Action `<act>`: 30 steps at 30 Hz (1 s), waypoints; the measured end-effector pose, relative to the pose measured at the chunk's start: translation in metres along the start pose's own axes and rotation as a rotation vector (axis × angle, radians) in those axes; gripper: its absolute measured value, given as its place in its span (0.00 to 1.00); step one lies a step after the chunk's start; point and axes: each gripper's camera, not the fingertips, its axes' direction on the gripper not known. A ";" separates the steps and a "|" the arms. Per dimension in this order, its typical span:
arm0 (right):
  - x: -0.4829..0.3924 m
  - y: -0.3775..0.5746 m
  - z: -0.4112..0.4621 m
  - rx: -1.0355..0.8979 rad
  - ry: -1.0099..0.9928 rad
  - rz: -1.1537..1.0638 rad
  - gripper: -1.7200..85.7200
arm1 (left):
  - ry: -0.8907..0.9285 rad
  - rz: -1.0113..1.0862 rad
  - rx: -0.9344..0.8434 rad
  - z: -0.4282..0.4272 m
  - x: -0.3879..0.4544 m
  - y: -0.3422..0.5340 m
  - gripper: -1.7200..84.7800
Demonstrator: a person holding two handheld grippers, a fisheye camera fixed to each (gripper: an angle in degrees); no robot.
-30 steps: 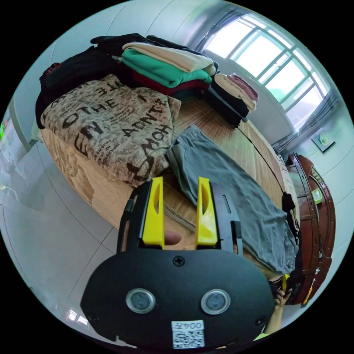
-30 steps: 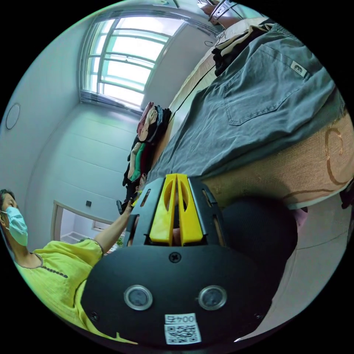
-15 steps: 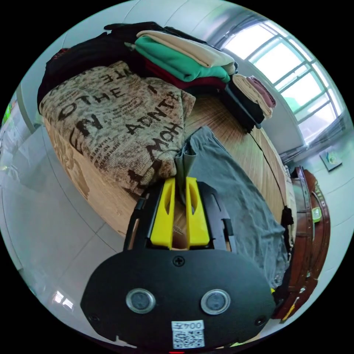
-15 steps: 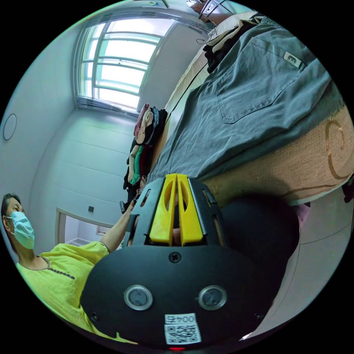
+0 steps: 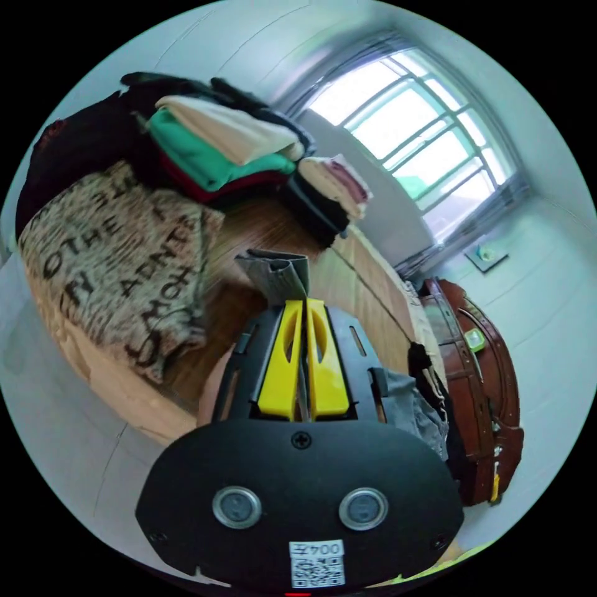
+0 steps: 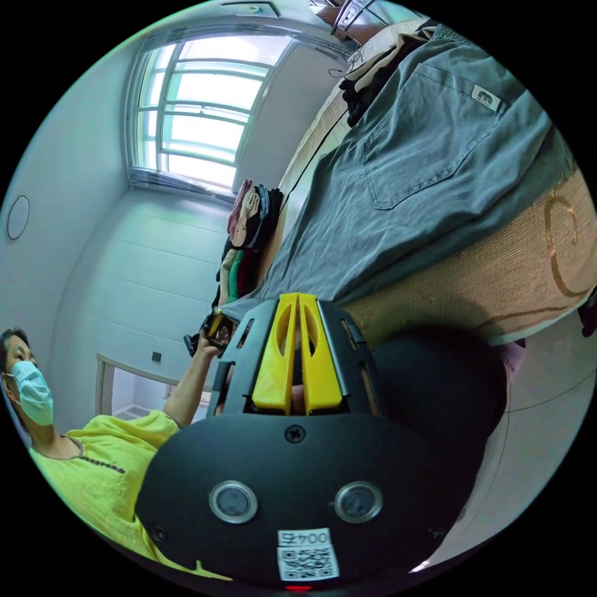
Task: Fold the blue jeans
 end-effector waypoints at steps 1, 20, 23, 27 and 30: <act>0.001 0.001 -0.001 0.002 -0.003 0.001 0.01 | 0.044 0.051 0.031 -0.003 0.017 0.003 0.04; 0.048 0.060 -0.100 0.291 -0.120 0.124 0.01 | 0.554 1.222 -0.295 0.180 0.505 0.381 0.03; 0.061 0.075 -0.123 0.323 -0.101 0.161 0.02 | 0.413 1.241 -0.433 0.247 0.511 0.471 0.04; 0.075 0.091 -0.152 0.392 -0.037 0.199 0.06 | 0.497 1.162 -0.407 0.243 0.491 0.495 0.05; 0.078 0.086 -0.162 0.404 0.089 0.192 0.13 | 0.532 1.154 -0.363 0.227 0.457 0.473 0.07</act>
